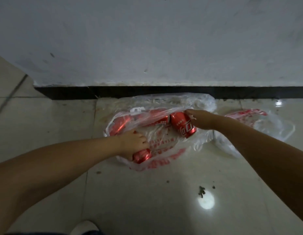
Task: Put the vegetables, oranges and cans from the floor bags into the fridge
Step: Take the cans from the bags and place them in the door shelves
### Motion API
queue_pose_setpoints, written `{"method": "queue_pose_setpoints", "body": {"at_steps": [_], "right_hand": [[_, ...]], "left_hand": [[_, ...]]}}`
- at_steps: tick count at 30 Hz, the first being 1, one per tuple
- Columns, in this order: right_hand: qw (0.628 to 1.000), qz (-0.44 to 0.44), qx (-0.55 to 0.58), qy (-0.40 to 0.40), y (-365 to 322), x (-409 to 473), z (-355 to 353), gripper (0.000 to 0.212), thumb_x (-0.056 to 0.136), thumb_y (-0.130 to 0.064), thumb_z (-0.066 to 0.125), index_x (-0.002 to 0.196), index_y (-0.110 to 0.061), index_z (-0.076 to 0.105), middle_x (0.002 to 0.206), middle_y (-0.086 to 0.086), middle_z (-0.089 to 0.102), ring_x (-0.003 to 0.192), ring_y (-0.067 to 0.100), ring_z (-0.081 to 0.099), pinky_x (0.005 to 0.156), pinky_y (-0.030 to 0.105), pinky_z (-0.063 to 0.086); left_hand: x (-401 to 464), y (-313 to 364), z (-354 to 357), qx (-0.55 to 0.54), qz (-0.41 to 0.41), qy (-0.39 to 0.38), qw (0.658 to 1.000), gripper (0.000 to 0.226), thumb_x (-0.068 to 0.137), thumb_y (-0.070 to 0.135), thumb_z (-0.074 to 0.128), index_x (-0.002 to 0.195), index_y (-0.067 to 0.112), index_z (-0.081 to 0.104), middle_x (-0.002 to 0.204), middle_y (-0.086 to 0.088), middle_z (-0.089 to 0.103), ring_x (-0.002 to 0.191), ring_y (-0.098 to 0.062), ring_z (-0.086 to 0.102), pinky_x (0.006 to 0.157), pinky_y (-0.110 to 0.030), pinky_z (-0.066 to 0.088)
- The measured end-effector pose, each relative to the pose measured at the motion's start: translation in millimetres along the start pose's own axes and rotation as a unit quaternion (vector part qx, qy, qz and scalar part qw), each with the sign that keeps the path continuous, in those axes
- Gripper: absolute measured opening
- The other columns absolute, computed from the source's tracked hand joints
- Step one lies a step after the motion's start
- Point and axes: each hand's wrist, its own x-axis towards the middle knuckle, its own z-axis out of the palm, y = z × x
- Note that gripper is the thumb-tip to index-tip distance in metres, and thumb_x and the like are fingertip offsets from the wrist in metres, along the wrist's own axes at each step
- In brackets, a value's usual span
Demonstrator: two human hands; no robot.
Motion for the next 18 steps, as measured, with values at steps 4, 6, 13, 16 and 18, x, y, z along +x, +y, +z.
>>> {"method": "queue_pose_setpoints", "body": {"at_steps": [4,6,13,16,18], "right_hand": [[0.985,0.021,-0.064,0.161,-4,-11,12,0.031,0.094,-0.032,0.048,0.122,-0.02,0.054,0.126,0.004,0.056,0.117,0.022,0.05,0.101,0.04,0.042],[0.971,-0.015,-0.092,0.219,-12,-18,20,0.033,0.093,-0.03,0.051,0.124,-0.019,0.053,0.127,0.004,0.051,0.118,0.023,0.046,0.103,0.038,0.036],[0.978,0.053,-0.091,0.181,-26,-30,51,0.067,0.089,-0.045,0.055,0.144,-0.022,0.023,0.136,0.009,0.039,0.122,0.03,0.043,0.095,0.043,0.044],[0.98,0.149,-0.067,0.112,-14,-25,54,0.092,0.081,-0.06,0.058,0.147,-0.026,0.004,0.127,0.011,0.052,0.109,0.03,0.057,0.087,0.043,0.052],[0.977,0.177,-0.037,0.109,-11,-19,59,0.098,0.076,-0.067,0.059,0.146,-0.028,0.002,0.118,0.009,0.059,0.098,0.028,0.064,0.082,0.042,0.054]], "left_hand": [[-2,6,-1,-0.289,-0.114,0.123,0.943,0.073,0.063,0.055,0.073,0.126,0.031,0.044,0.125,0.006,0.055,0.112,-0.013,0.054,0.099,-0.035,0.046],[0,9,-3,-0.4,-0.129,0.163,0.893,0.076,0.064,0.046,0.079,0.13,0.028,0.043,0.13,0.008,0.054,0.115,-0.009,0.054,0.099,-0.03,0.047],[-4,16,-16,-0.404,-0.113,0.221,0.88,0.057,0.068,0.043,0.08,0.113,0.033,0.046,0.111,0.017,0.056,0.095,0.002,0.054,0.08,-0.014,0.043],[-5,23,-16,-0.424,-0.13,0.236,0.865,0.061,0.069,0.042,0.079,0.118,0.025,0.047,0.115,0.01,0.059,0.1,-0.006,0.056,0.086,-0.025,0.049],[-5,24,-18,-0.428,-0.133,0.231,0.863,0.064,0.068,0.041,0.079,0.12,0.025,0.045,0.117,0.009,0.059,0.103,-0.008,0.056,0.088,-0.028,0.049]]}}
